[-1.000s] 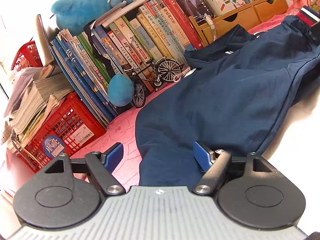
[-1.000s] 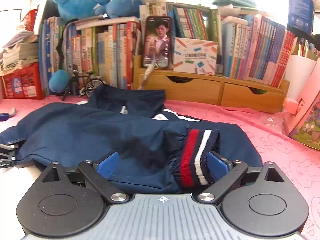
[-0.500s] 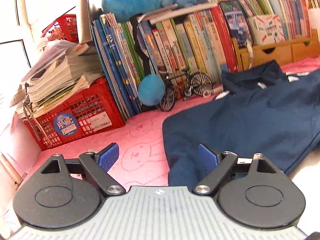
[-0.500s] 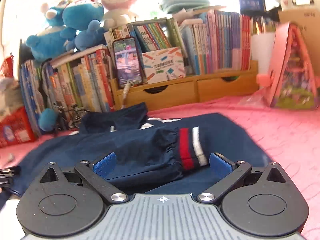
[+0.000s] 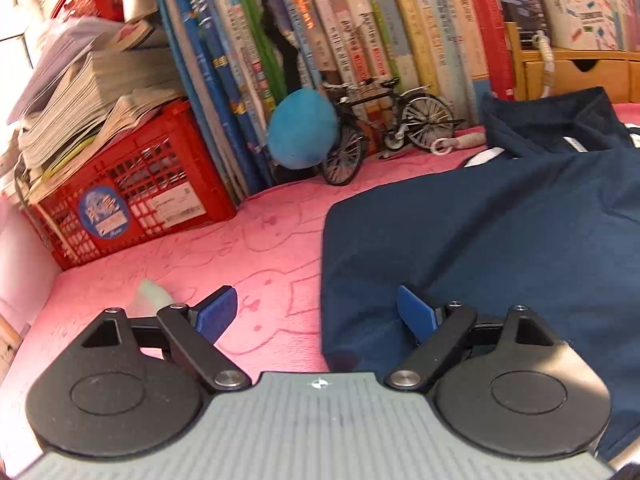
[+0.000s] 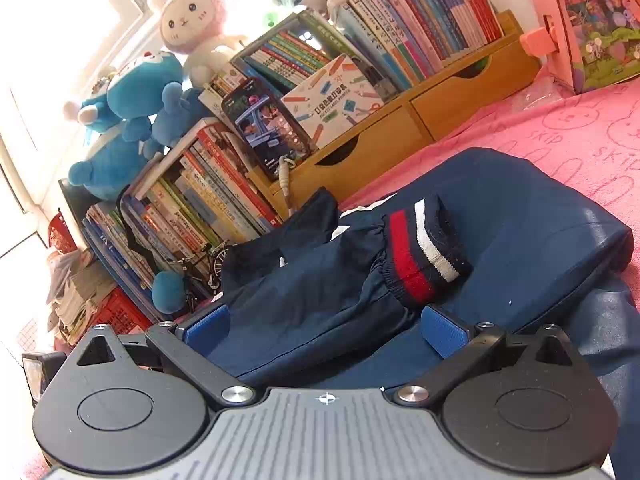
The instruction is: Fold clothes
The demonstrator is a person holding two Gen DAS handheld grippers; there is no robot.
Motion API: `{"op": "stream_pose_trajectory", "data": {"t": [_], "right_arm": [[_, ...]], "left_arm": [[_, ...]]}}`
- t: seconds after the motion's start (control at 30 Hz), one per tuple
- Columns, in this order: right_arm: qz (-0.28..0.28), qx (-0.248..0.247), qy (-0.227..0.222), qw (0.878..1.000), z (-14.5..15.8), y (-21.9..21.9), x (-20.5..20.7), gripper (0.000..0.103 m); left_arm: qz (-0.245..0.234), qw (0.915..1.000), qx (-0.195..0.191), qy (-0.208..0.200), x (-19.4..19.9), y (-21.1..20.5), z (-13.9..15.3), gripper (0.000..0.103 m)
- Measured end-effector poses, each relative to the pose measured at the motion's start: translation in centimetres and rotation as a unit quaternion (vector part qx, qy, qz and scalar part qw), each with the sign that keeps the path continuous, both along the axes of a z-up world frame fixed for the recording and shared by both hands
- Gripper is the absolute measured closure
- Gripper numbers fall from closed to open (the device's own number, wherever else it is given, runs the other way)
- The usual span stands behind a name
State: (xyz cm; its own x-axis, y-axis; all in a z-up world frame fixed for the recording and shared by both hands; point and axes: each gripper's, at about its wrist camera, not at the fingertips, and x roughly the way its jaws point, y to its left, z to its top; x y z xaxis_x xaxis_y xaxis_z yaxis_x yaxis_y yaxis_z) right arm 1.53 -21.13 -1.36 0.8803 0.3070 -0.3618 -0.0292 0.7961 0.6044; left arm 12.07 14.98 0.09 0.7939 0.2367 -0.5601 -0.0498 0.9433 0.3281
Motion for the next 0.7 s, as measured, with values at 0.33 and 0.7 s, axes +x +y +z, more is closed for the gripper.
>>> {"op": "stream_pose_trajectory", "data": {"t": [0.33,0.7], "right_arm": [[0.000,-0.004,0.005,1.000,0.0,0.2,0.1,0.000],[0.002,0.004,0.010,1.000,-0.2,0.0,0.2,0.000]], "left_arm": [[-0.063,0.9973,-0.023,-0.032,-2.1,-2.6,2.9,0.016],[0.015,0.9994,-0.032,0.001,-1.3,-0.6,-1.5,0.004]]}}
